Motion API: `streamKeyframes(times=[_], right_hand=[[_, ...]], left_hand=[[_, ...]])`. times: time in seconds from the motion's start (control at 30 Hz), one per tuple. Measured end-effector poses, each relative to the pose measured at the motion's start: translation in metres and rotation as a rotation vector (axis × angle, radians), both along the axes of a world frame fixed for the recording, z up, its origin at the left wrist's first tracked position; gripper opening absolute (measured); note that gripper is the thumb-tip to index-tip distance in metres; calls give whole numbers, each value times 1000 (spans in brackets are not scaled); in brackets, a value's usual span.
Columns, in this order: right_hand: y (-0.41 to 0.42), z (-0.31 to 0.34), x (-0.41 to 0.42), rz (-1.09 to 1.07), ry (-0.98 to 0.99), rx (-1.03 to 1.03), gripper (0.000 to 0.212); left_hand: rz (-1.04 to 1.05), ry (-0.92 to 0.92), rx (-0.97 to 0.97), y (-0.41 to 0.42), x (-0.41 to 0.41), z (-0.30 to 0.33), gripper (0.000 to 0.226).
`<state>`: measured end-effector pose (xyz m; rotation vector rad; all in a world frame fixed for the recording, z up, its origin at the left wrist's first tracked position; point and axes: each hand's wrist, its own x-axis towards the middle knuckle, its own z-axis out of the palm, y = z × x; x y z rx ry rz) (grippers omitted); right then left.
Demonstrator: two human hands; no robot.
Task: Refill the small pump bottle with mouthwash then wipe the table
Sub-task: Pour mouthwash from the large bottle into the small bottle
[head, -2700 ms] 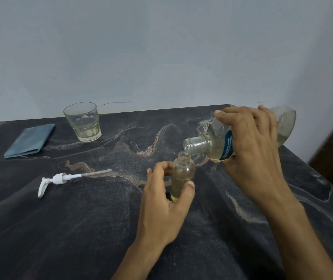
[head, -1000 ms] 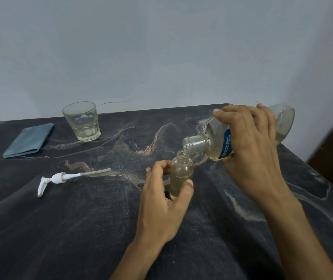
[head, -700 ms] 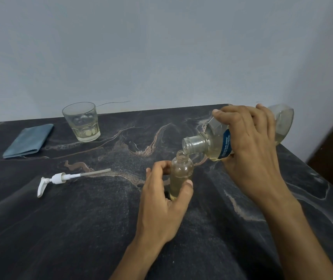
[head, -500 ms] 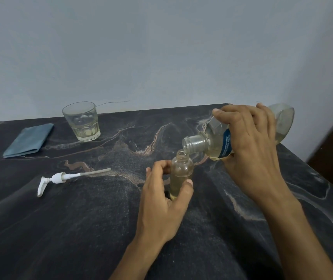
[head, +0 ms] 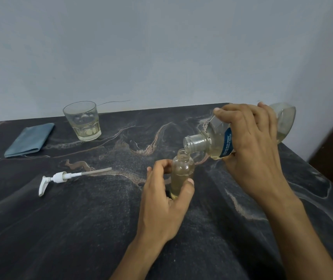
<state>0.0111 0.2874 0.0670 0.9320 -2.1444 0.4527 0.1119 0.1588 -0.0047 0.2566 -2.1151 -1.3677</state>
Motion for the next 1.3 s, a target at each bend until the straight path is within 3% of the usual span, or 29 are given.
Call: streamKeyframes(times=[1.3], right_hand=[[0, 2, 2, 5, -27, -5, 90]], left_hand=[[-10, 25, 19, 0, 1, 2, 34]])
